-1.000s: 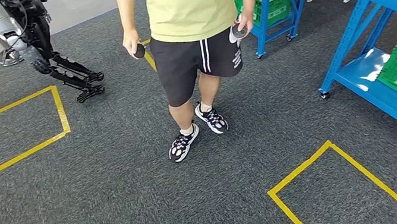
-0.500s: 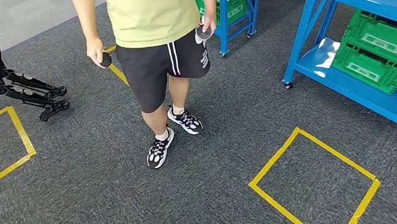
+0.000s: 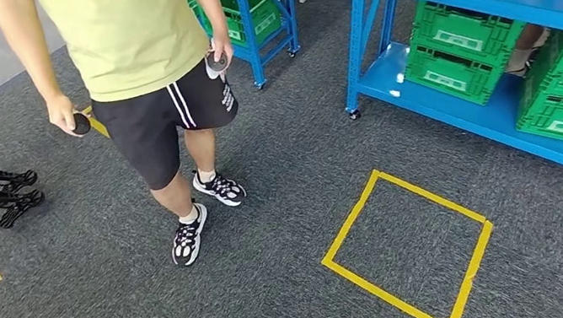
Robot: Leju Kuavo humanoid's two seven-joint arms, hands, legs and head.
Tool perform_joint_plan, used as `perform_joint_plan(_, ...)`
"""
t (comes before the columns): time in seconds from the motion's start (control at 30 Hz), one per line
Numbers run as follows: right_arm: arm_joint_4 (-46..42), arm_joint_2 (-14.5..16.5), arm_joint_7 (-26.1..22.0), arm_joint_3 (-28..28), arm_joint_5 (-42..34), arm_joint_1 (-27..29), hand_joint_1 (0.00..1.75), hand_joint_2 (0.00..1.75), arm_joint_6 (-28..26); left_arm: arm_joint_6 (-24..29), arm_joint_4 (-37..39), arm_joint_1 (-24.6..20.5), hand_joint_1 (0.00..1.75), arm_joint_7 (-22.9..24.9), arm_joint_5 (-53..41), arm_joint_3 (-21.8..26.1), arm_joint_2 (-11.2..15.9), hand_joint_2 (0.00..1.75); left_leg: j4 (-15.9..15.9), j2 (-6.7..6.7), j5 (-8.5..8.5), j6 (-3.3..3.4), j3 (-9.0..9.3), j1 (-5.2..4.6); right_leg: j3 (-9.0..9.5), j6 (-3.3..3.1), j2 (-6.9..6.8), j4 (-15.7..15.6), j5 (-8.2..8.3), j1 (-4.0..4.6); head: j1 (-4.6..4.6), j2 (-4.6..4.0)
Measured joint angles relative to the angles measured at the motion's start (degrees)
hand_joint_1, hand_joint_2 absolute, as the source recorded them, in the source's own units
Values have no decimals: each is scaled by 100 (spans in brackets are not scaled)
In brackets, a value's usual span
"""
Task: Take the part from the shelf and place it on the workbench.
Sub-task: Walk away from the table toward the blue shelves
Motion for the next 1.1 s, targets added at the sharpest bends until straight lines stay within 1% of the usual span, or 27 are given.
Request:
perform_joint_plan(0.07,0,0,0,0,0,-5,0,0,1,0,5,-3,0,-4,1,7,0,175,-700,-255,288,10,282,30,-23,70,151,34,-10,-3,-9,0)
perform_joint_plan(0.1,0,-1,0,0,0,-4,0,0,1,0,7,-9,0,-5,1,11,-1,175,-856,-337,321,28,338,32,-43,113,213,37,-6,-4,-10,0)
perform_joint_plan(0.13,0,-1,0,0,-1,1,0,0,1,0,8,-13,0,-7,1,14,-1,175,-895,-355,306,58,345,23,-62,161,269,27,7,-8,-11,0)
perform_joint_plan(0.2,3,-2,-3,0,-7,29,0,0,1,0,4,-20,0,-9,0,17,-3,175,-919,-225,339,151,356,12,-85,241,326,6,31,-31,-8,0)
perform_joint_plan(0.23,4,0,-7,0,-14,42,0,0,-2,0,3,-19,0,-15,0,17,-6,175,-940,-160,358,197,366,15,-123,267,233,71,-11,-29,3,0)
perform_joint_plan(0.27,6,2,-14,0,-22,48,0,0,-8,0,3,-18,0,-20,0,17,-9,175,-960,-88,373,234,373,18,-215,285,83,251,-122,-17,21,0)
perform_joint_plan(0.33,7,5,-37,0,-36,38,0,0,-20,0,4,-4,0,-25,0,18,-12,175,-973,76,376,279,370,0,-560,304,-257,950,-491,11,61,0)
perform_joint_plan(0.37,7,5,-51,0,-39,33,0,0,-22,0,5,5,0,-21,0,19,-10,175,-971,167,370,289,368,-14,-750,310,-333,1337,-650,15,69,0)
perform_joint_plan(0.4,7,5,-61,0,-39,38,0,0,-19,0,7,8,0,-15,0,20,-7,175,-969,254,362,297,368,-25,-872,308,-368,1590,-717,16,72,0)
perform_joint_plan(0.43,7,5,-67,0,-38,49,0,0,-11,0,7,4,0,-10,0,21,-4,175,-969,334,354,303,372,-35,-888,298,-387,1638,-677,18,73,0)
perform_joint_plan(0.47,7,5,-66,0,-38,59,0,0,-1,0,7,-5,0,-6,0,21,-4,175,-968,406,345,304,381,-43,-777,280,-412,1444,-537,24,76,0)
perform_joint_plan(0.5,7,5,-62,0,-37,62,0,0,8,0,5,-15,0,-2,0,22,-7,175,-968,474,334,299,396,-49,-564,251,-475,1068,-348,37,78,0)
perform_joint_plan(0.53,7,5,-52,0,-37,53,0,0,14,0,4,-26,0,1,0,22,-9,175,-966,539,319,286,414,-63,-328,208,-604,639,-201,67,81,0)
perform_joint_plan(0.57,7,5,-44,0,-38,37,0,0,15,-1,3,-37,0,5,-1,22,-12,175,-964,597,302,264,429,-77,-138,168,-709,289,-94,95,79,0)
perform_joint_plan(0.6,7,7,-37,0,-38,20,0,0,14,-1,2,-52,0,9,-1,22,-13,175,-963,647,286,236,441,-89,-27,131,-785,76,-50,121,77,0)
perform_joint_plan(0.63,7,8,-32,-1,-38,7,0,0,13,-2,1,-70,0,15,-2,22,-14,175,-966,697,275,207,454,-98,1,102,-806,-2,-53,144,75,0)
perform_joint_plan(0.7,7,10,-16,-2,-35,-3,0,0,14,-8,-13,-113,0,22,-2,22,-14,175,-979,759,262,145,482,-92,-10,53,-681,-23,-24,132,74,0)
perform_joint_plan(0.73,7,13,-3,-2,-31,-12,0,0,16,-14,-23,-136,0,23,-2,23,-13,175,-940,676,225,108,480,-84,-6,21,-624,-42,-4,111,69,0)
perform_joint_plan(0.77,6,17,14,-2,-25,-32,0,0,20,-25,-32,-157,0,21,-2,25,-10,175,-810,531,132,72,431,-75,-1,-10,-565,-62,17,86,57,0)
perform_joint_plan(0.83,5,31,47,-2,-3,-102,0,0,30,-50,-40,-188,0,19,-2,27,3,175,-177,201,-217,13,148,-51,-8,-54,-436,-75,42,58,22,0)
perform_joint_plan(0.87,4,37,69,-2,7,-138,0,0,34,-63,-39,-196,0,21,-2,28,10,175,224,132,-392,-3,-47,-42,-17,-63,-361,-74,47,58,8,0)
perform_joint_plan(0.9,5,45,90,-2,15,-162,0,0,38,-77,-39,-201,0,25,-3,28,17,175,537,110,-486,-14,-205,-37,-20,-66,-282,-73,51,58,2,0)
perform_joint_plan(0.93,5,52,110,-2,19,-174,0,0,40,-88,-40,-205,0,29,-4,28,22,175,659,104,-461,-19,-278,-34,-19,-64,-202,-69,53,57,-1,0)
perform_joint_plan(0.97,6,58,125,-2,20,-178,0,0,40,-97,-42,-213,0,36,-6,28,26,175,536,93,-316,-17,-239,-29,-14,-58,-122,-64,56,55,-2,0)
perform_joint_plan(1.0,6,65,130,-2,21,-181,0,0,40,-104,-43,-228,0,42,-13,28,32,175,198,52,-88,-13,-97,-20,-9,-46,-44,-55,58,52,-3,0)
perform_joint_plan(1.07,6,80,132,-2,21,-201,0,0,41,-113,-45,-267,0,59,-34,28,50,175,-597,-189,261,10,242,8,-25,3,102,-29,63,49,-6,0)
perform_joint_plan(1.1,6,84,132,-2,20,-213,0,0,42,-119,-45,-289,0,65,-45,28,57,175,-844,-285,333,31,341,15,-44,39,160,-21,70,47,-7,0)
